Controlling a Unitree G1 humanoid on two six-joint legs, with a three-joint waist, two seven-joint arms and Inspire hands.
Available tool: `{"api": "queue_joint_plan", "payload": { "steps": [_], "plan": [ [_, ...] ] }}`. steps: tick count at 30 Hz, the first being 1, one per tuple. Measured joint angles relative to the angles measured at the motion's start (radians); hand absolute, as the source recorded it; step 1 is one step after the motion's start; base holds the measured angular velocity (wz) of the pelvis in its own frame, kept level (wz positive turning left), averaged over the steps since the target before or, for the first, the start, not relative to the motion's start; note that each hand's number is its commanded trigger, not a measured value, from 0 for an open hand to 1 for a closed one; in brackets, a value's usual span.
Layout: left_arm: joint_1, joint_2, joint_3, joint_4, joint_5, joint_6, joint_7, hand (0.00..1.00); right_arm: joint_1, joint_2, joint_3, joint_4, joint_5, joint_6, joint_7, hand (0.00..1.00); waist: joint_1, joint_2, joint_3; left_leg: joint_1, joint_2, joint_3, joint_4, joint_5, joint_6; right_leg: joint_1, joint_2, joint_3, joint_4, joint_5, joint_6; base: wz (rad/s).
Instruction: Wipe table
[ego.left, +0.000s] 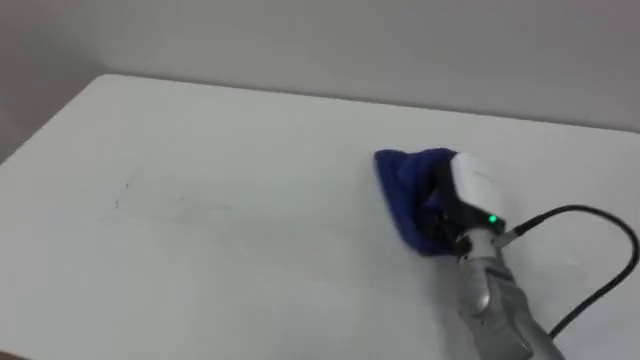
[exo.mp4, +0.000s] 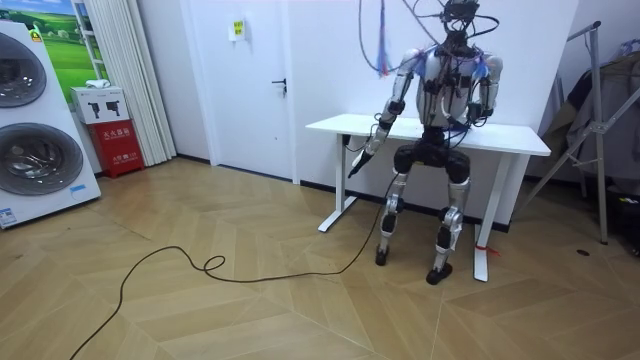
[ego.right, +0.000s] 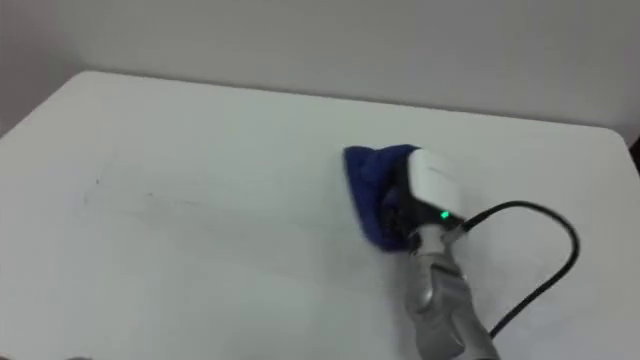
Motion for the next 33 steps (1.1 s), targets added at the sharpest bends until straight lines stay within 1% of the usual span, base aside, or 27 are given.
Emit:
{"api": "queue_joint_plan", "payload": {
  "steps": [1,2,3,4,5,6,7,8,9,10,12,13,14,15,17,19,20,22,23,24,25,27,29,30,31,32,33],
  "plan": [
    [0.004,-0.005,0.015,-0.012,0.0,0.016,0.0,0.0,0.028,-0.006,-0.004,-0.005,-0.001,-0.016,-0.008,1.0,-0.007,-0.008,-0.001,0.019,-0.007,-0.002,-0.037,0.008,0.0,0.022,0.006,-0.005,-0.038,0.014,0.004,0.36],
    [0.01,-0.007,0.026,-0.026,-0.003,0.022,0.0,0.0,0.043,-0.01,-0.004,-0.007,0.001,-0.032,-0.013,1.0,-0.014,-0.013,-0.0016,0.031,-0.01,-0.003,-0.054,0.009,0.0,0.035,0.009,-0.006,-0.055,0.02,0.006,0.11],
    [0.019,-0.006,0.044,-0.054,-0.009,0.023,0.002,0.0,0.073,-0.014,-0.004,-0.006,0.008,-0.073,-0.031,1.0,-0.035,-0.018,0.0036,0.052,-0.015,-0.008,-0.079,0.01,0.001,0.068,0.013,-0.014,-0.09,0.036,0.004,0.05],
    [0.021,-0.007,0.051,-0.068,-0.01,0.018,0.005,0.0,0.096,-0.02,-0.008,-0.005,0.008,-0.1,-0.065,1.0,-0.053,-0.028,0.0028,0.062,-0.018,-0.009,-0.09,0.01,0.003,0.096,0.02,-0.016,-0.125,0.056,0.007,0.05],
    [0.012,-0.007,0.056,-0.068,-0.008,0.011,0.009,0.0,0.108,-0.024,-0.012,-0.005,0.008,-0.111,-0.086,1.0,-0.06,-0.031,0.0039,0.066,-0.021,-0.007,-0.092,0.011,0.005,0.104,0.021,-0.016,-0.143,0.066,0.01,0.0],
    [-0.008,-0.008,0.071,-0.067,0.009,0.002,0.011,0.0,0.149,-0.035,-0.038,-0.006,0.017,-0.139,-0.134,1.0,-0.077,-0.036,0.006,0.074,-0.028,-0.006,-0.102,0.014,0.012,0.114,0.02,-0.017,-0.177,0.085,0.017,-0.03],
    [-0.019,-0.007,0.092,-0.065,0.03,-0.008,0.016,0.0,0.212,-0.053,-0.07,-0.018,0.033,-0.158,-0.197,1.0,-0.087,-0.041,0.0056,0.087,-0.039,0.004,-0.116,0.016,0.02,0.128,0.013,-0.015,-0.197,0.097,0.027,-0.06],
    [-0.023,-0.006,0.109,-0.06,0.048,-0.016,0.02,0.0,0.25,-0.062,-0.09,-0.029,0.042,-0.165,-0.228,1.0,-0.092,-0.043,0.0055,0.093,-0.043,0.008,-0.119,0.016,0.026,0.133,0.008,-0.012,-0.204,0.101,0.033,-0.04],
    [-0.024,0.003,0.138,-0.043,0.071,-0.028,0.035,0.0,0.325,-0.09,-0.124,-0.045,0.049,-0.172,-0.295,1.0,-0.11,-0.048,0.0059,0.097,-0.053,0.01,-0.121,0.007,0.035,0.145,-0.001,-0.012,-0.208,0.097,0.05,-0.04],
    [-0.02,0.02,0.148,-0.027,0.071,-0.028,0.05,0.0,0.386,-0.12,-0.155,-0.046,0.049,-0.172,-0.357,1.0,-0.119,-0.055,0.0009,0.095,-0.06,0.009,-0.117,-0.002,0.04,0.147,-0.007,-0.007,-0.206,0.095,0.057,0.0],
    [-0.012,0.035,0.147,-0.02,0.07,-0.026,0.06,0.0,0.449,-0.153,-0.201,-0.03,0.052,-0.172,-0.412,1.0,-0.136,-0.064,-0.0058,0.096,-0.067,0.01,-0.112,-0.006,0.047,0.147,-0.007,0.025,-0.206,0.096,0.059,0.0],
    [-0.005,0.035,0.138,-0.02,0.069,-0.025,0.06,0.0,0.461,-0.169,-0.222,-0.008,0.059,-0.172,-0.435,1.0,-0.142,-0.064,-0.006,0.095,-0.071,0.011,-0.102,-0.01,0.052,0.147,-0.006,0.045,-0.206,0.097,0.059,0.0],
    [-0.004,0.035,0.13,-0.019,0.069,-0.025,0.06,0.0,0.462,-0.172,-0.231,0.001,0.063,-0.172,-0.438,1.0,-0.144,-0.065,-0.0059,0.094,-0.072,0.012,-0.097,-0.011,0.054,0.147,-0.007,0.047,-0.206,0.097,0.06,0.0],
    [-0.007,0.032,0.116,-0.018,0.046,-0.026,0.062,0.0,0.455,-0.169,-0.233,0.009,0.088,-0.168,-0.438,1.0,-0.14,-0.066,-0.0052,0.093,-0.074,0.012,-0.092,-0.012,0.055,0.145,-0.006,0.059,-0.207,0.098,0.061,-0.03],
    [-0.009,0.026,0.089,-0.018,0.022,-0.026,0.069,0.0,0.434,-0.153,-0.226,0.009,0.101,-0.137,-0.429,1.0,-0.134,-0.066,-0.0052,0.096,-0.074,0.013,-0.086,-0.012,0.056,0.145,-0.005,0.069,-0.206,0.098,0.06,-0.04],
    [-0.009,0.019,0.041,-0.019,-0.022,-0.026,0.082,0.0,0.383,-0.128,-0.2,-0.004,0.101,-0.077,-0.395,1.0,-0.127,-0.066,-0.005,0.096,-0.069,0.019,-0.083,-0.011,0.054,0.141,-0.001,0.07,-0.206,0.103,0.054,-0.13],
    [-0.01,0.016,0.031,-0.019,-0.031,-0.026,0.087,0.0,0.369,-0.122,-0.192,-0.01,0.099,-0.059,-0.384,1.0,-0.121,-0.066,-0.0049,0.098,-0.066,0.023,-0.084,-0.01,0.054,0.141,0.001,0.072,-0.206,0.105,0.052,-0.25],
    [-0.026,0.003,0.02,-0.013,-0.051,-0.028,0.098,0.0,0.302,-0.089,-0.162,-0.035,0.084,0.014,-0.296,1.0,-0.087,-0.068,-0.004,0.103,-0.05,0.043,-0.086,-0.007,0.046,0.128,0.015,0.091,-0.202,0.112,0.044,-0.33],
    [-0.034,0.002,0.017,-0.002,-0.06,-0.029,0.1,0.0,0.28,-0.08,-0.147,-0.043,0.083,0.034,-0.271,1.0,-0.076,-0.068,-0.0037,0.102,-0.049,0.043,-0.089,-0.005,0.043,0.123,0.018,0.093,-0.202,0.115,0.04,-0.29],
    [-0.039,0.002,0.015,0.01,-0.071,-0.027,0.102,0.0,0.227,-0.071,-0.102,-0.044,0.083,0.06,-0.226,1.0,-0.061,-0.068,-0.0036,0.094,-0.045,0.031,-0.089,-0.003,0.039,0.112,0.027,0.098,-0.203,0.12,0.035,-0.13],
    [-0.038,0.002,0.013,0.009,-0.072,-0.026,0.102,0.0,0.176,-0.069,-0.057,-0.043,0.084,0.072,-0.179,1.0,-0.056,-0.068,-0.0014,0.089,-0.045,0.014,-0.089,0.0,0.035,0.108,0.032,0.095,-0.203,0.12,0.031,0.0],
    [-0.034,0.002,0.012,0.0,-0.086,-0.016,0.103,0.0,0.129,-0.064,-0.012,-0.042,0.08,0.077,-0.121,1.0,-0.052,-0.069,-0.0009,0.091,-0.043,0.002,-0.092,0.002,0.032,0.11,0.039,0.095,-0.203,0.115,0.025,0.17],
    [-0.007,0.0,0.015,-0.021,-0.086,-0.001,0.102,0.0,0.108,-0.062,-0.001,-0.039,0.057,0.08,-0.082,1.0,-0.043,-0.07,-0.0002,0.097,-0.043,-0.004,-0.105,0.005,0.028,0.114,0.042,0.093,-0.204,0.112,0.023,0.13],
    [0.02,0.0,0.016,-0.037,-0.085,0.008,0.102,0.0,0.113,-0.063,-0.004,-0.039,0.048,0.077,-0.071,1.0,-0.042,-0.069,0.0002,0.104,-0.043,-0.01,-0.109,0.004,0.028,0.125,0.043,0.088,-0.205,0.116,0.016,0.08],
    [0.05,0.002,0.018,-0.046,-0.084,0.011,0.101,0.0,0.127,-0.067,-0.005,-0.045,0.042,0.069,-0.067,1.0,-0.046,-0.07,0.001,0.116,-0.044,-0.011,-0.118,0.002,0.026,0.136,0.043,0.088,-0.205,0.112,0.014,0.07],
    [0.063,0.003,0.022,-0.044,-0.083,0.011,0.101,0.0,0.136,-0.069,-0.006,-0.043,0.039,0.058,-0.069,1.0,-0.051,-0.07,0.0018,0.122,-0.044,-0.011,-0.122,0.0,0.025,0.143,0.043,0.087,-0.208,0.109,0.015,0.05],
    [0.076,0.004,0.029,-0.033,-0.083,0.013,0.1,0.0,0.15,-0.073,-0.011,-0.034,0.04,0.023,-0.084,1.0,-0.063,-0.07,0.0037,0.129,-0.045,-0.014,-0.122,-0.005,0.025,0.15,0.042,0.081,-0.208,0.103,0.016,0.08]
  ]
}}
